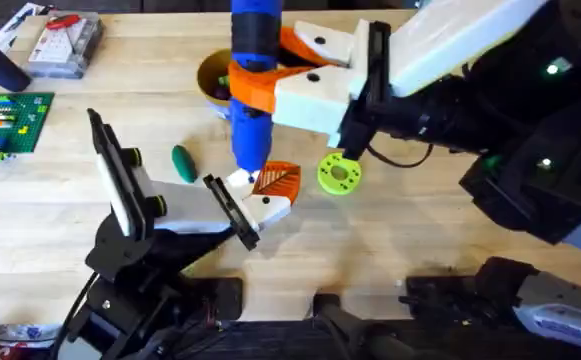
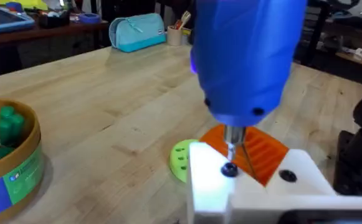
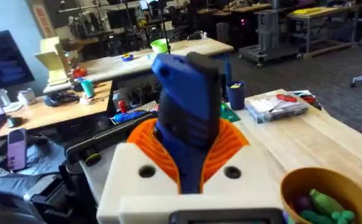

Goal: Pick up the gripper from the table and insert it into the empty holder that is missing its gripper. Then pick up a screw, insert it into the mounting hole, and use the screwdriver to tighten it. Finally, clean up the table by picking up the vegetable and placing it into the bucket.

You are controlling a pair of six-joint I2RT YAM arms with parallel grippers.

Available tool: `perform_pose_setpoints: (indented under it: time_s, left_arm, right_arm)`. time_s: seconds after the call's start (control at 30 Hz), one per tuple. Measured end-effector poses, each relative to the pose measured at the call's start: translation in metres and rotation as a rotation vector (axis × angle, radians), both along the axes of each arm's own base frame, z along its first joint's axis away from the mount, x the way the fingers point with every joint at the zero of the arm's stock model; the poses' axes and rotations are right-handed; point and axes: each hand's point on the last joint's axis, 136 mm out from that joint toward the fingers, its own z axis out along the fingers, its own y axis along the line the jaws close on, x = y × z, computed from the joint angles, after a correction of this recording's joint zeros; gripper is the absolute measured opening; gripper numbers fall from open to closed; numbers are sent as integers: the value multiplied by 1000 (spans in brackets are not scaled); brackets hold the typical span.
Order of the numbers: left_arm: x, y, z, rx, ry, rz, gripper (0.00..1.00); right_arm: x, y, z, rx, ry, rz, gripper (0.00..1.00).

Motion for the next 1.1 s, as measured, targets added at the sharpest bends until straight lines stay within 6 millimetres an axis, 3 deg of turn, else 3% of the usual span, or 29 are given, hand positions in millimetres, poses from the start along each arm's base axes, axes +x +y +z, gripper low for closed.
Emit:
perform_pose_setpoints:
  time_s: [1.1]
  left_arm:
    - [0, 0, 0, 0, 0, 0, 13]
  right_arm:
    - [1, 1, -6, -23, 1, -2, 116]
